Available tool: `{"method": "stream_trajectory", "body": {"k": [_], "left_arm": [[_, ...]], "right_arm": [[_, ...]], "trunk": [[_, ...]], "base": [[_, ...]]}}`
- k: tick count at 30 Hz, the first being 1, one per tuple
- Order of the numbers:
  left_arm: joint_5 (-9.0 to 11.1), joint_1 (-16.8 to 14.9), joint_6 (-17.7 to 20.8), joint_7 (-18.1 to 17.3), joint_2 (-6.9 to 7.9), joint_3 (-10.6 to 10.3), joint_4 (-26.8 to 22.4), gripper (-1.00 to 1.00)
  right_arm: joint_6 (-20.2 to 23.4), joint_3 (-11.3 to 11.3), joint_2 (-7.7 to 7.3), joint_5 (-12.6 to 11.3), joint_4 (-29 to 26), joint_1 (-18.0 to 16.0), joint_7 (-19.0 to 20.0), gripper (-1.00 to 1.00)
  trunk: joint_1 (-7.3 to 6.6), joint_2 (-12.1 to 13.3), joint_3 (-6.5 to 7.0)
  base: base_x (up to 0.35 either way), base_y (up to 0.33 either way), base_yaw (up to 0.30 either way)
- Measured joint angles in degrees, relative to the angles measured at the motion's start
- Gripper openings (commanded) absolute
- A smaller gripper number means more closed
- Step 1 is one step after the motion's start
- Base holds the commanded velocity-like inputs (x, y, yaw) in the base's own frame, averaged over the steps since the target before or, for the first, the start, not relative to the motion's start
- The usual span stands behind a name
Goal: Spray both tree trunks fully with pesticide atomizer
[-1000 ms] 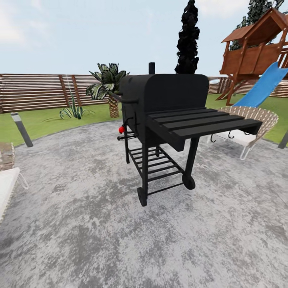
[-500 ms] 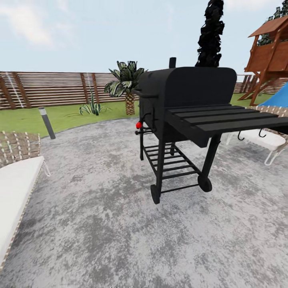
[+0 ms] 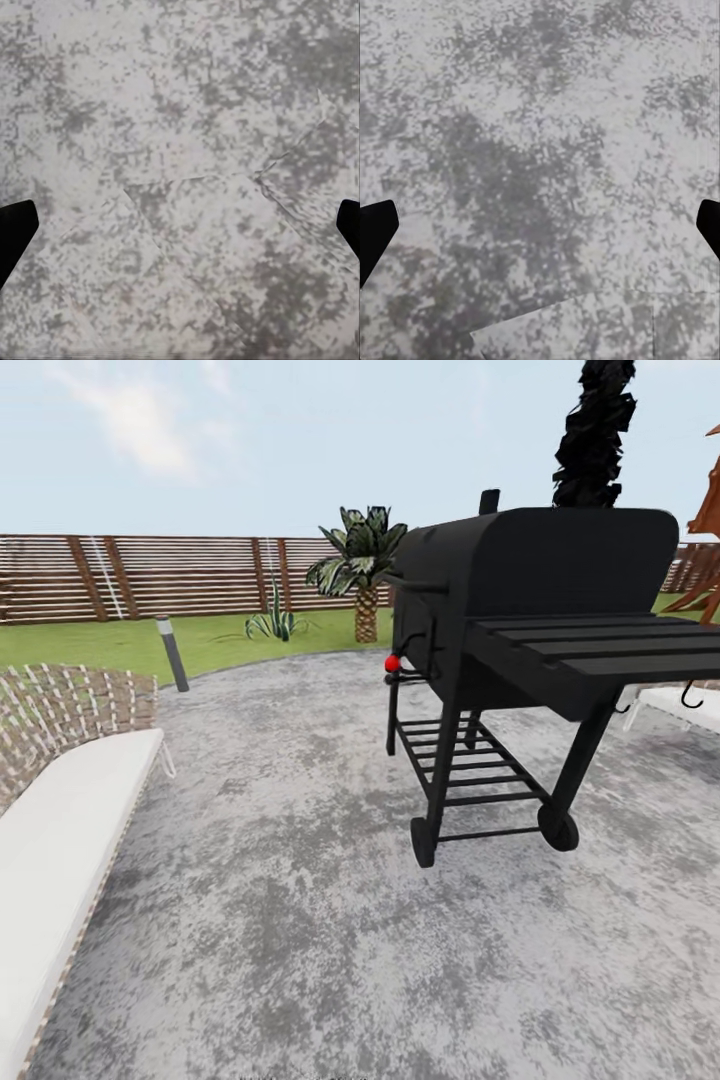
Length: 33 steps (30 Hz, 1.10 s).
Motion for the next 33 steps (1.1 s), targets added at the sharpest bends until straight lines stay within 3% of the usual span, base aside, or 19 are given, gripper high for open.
{"method": "stream_trajectory", "body": {"k": [12, 33], "left_arm": [[0.0, -0.02, 0.0, 0.0, -0.05, 0.0, 0.01, 1.0], [0.0, -0.01, 0.0, 0.0, -0.09, 0.0, 0.01, 1.0]], "right_arm": [[-0.06, -0.06, 0.0, 0.0, -0.01, 0.0, 0.0, 1.0], [0.1, -0.01, -0.18, 0.0, -0.01, 0.0, 0.18, 1.0]], "trunk": [[2.64, -4.81, -2.38], [7.25, -13.24, -6.39]], "base": [[0.0, 0.0, 0.248], [0.0, 0.0, 0.103]]}}
